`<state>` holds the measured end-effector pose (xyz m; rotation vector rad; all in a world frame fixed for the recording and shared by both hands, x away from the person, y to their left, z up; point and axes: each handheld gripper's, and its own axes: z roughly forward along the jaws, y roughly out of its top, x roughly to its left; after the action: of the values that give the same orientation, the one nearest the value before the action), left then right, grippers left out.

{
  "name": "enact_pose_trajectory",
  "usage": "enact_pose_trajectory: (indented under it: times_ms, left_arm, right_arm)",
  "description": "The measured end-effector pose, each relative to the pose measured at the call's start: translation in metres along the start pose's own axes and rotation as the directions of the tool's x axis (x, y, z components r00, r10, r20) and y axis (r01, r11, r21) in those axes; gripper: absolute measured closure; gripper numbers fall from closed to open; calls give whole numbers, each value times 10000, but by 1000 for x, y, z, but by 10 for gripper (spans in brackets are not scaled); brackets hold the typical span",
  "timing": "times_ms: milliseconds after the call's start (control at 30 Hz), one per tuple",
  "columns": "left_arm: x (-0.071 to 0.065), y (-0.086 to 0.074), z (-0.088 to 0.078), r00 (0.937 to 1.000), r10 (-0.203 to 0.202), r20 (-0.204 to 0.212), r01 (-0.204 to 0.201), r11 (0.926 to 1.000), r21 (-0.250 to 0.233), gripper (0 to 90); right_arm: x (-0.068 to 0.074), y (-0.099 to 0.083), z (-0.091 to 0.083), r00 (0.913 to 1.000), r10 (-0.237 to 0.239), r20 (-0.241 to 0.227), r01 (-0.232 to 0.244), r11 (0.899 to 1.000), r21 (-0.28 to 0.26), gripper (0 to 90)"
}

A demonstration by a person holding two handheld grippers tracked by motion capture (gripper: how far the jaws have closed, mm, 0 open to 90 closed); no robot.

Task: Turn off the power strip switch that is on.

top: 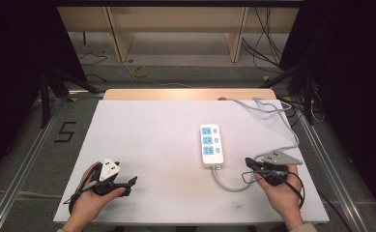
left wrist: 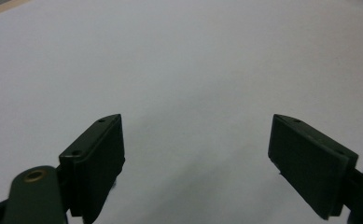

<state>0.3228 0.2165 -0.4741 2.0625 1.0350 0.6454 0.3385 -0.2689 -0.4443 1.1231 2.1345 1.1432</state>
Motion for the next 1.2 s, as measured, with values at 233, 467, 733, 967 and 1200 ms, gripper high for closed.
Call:
enact_pose_trajectory:
  times_ms: [233,467,733,967,1200]
  left_arm:
    - [0,0,0,10000,12,-25,-12,10000,-9,185]
    - [0,0,0,10000,19,-31,-19,10000,-23,185]
    - [0,0,0,10000,44,-38,-44,10000,2,185]
    - [0,0,0,10000,57,-53,-57,10000,-18,186]
    - [0,0,0,9999,104,-65,-104,9999,-8,187]
  right_arm:
    - [0,3,1,10000,-52,6,52,10000,-21,900]
    - [0,6,2,10000,-79,-11,79,10000,13,900]
    - [1,9,4,9999,-163,-28,163,9999,12,900]
    - [2,12,6,9997,-236,-66,237,9997,62,900]
    - [2,15,8,9997,-249,-81,250,9996,126,900]
